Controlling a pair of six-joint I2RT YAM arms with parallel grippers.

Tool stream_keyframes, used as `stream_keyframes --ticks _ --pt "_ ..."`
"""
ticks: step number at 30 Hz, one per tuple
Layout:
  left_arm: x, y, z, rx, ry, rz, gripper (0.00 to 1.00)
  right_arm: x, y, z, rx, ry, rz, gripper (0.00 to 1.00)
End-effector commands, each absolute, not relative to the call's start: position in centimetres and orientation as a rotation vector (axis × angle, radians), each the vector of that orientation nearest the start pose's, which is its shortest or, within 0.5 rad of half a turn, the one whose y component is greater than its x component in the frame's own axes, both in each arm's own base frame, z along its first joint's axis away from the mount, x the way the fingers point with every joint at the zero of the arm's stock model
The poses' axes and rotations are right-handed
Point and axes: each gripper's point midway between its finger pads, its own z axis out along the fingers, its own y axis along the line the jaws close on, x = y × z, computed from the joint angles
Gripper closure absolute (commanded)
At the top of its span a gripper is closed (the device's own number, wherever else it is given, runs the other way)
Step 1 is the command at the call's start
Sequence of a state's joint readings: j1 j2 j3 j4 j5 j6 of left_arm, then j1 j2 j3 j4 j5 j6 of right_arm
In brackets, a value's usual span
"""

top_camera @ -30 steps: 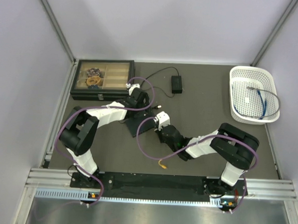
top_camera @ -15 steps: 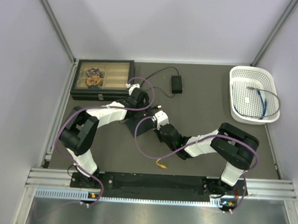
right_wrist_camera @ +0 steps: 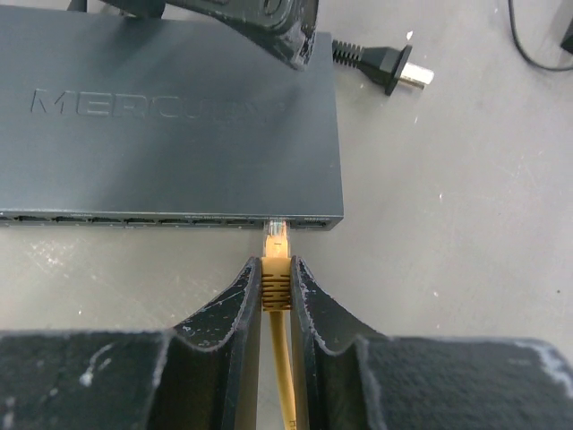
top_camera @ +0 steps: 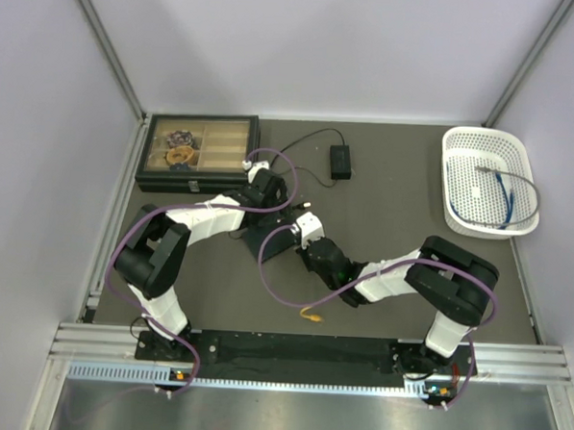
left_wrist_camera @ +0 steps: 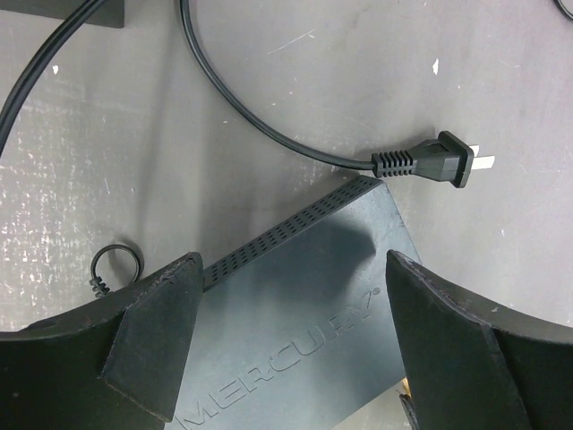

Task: Insert the plug into the switch port
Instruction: Insert the connector into the switch port.

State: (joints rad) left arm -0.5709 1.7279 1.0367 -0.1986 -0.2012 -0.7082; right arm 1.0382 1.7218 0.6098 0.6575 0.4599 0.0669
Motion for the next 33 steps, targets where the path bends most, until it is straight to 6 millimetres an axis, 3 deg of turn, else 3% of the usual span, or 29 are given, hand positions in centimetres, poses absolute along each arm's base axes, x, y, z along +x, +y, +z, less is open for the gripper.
stream_keyframes --ticks 1,18,26,33 --pt "34.8 -22.8 5.5 -0.258 2.492 -0.367 0.14 28.3 33.8 9.0 -0.566 1.722 0.343 1.0" --pt "33.9 -24.7 5.3 -0.118 2.523 -0.492 0.2 28.0 35.5 7.1 -0.678 1.654 0.378 1.0" --pt "32.1 -26.3 4.2 -0.013 2.592 -0.607 0.28 28.3 36.3 9.2 -0.712 1.588 0.408 1.0" --pt "31.0 -26.9 3.6 0.043 2.626 -0.646 0.28 28.9 36.9 10.4 -0.726 1.557 0.439 1.0"
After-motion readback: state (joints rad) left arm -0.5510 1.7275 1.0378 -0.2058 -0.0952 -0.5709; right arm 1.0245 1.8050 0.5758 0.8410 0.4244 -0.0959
